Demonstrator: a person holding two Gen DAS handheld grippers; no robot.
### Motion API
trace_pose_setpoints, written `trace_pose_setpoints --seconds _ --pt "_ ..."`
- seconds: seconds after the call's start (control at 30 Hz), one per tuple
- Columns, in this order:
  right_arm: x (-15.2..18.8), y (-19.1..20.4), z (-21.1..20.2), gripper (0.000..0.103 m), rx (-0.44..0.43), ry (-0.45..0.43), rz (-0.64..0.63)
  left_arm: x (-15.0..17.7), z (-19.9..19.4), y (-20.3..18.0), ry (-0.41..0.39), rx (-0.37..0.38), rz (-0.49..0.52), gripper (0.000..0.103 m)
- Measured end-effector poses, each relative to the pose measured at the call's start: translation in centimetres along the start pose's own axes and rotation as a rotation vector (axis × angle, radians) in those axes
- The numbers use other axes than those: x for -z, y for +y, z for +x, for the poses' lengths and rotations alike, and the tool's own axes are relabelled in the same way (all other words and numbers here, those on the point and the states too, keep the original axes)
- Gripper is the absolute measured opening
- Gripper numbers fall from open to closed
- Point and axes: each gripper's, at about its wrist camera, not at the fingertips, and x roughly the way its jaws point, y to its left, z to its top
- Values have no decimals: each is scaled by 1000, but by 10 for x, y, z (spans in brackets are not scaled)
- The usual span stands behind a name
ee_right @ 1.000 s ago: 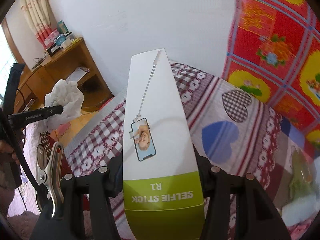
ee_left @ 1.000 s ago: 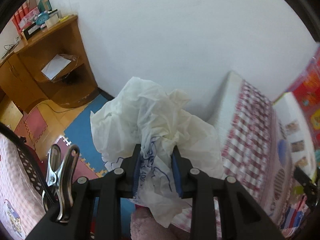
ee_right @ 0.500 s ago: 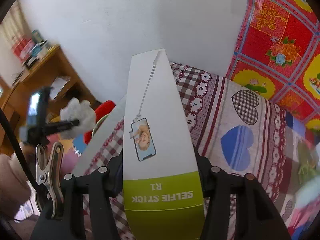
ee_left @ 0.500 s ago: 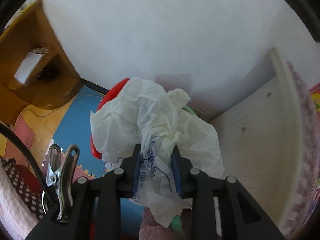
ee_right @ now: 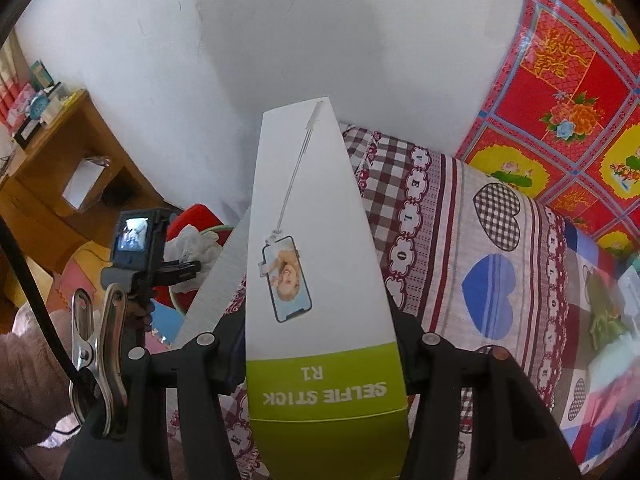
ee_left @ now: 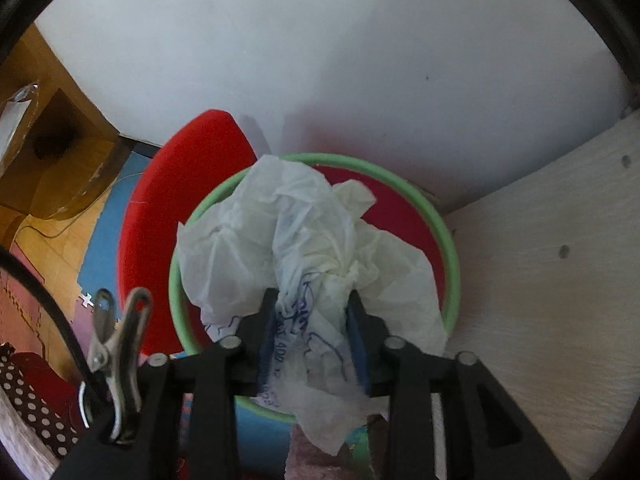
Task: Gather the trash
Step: 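Carry the tissue over the red bin and open the left gripper, then lower the selfie stick box into the red bin and open the right gripper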
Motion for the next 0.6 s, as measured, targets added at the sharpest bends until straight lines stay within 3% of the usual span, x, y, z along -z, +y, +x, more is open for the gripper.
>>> trace_pose_setpoints --seconds 0.13,0.37,0.6 --pt "0 3 6 56 10 25 17 -5 7 -2 4 -8 8 63" --pt "-10 11 18 56 -38 64 -1 -7 -12 6 -17 3 0 63" --pt "-26 53 45 56 -132 125 -137 -4 -63 35 -68 2 -70 63"
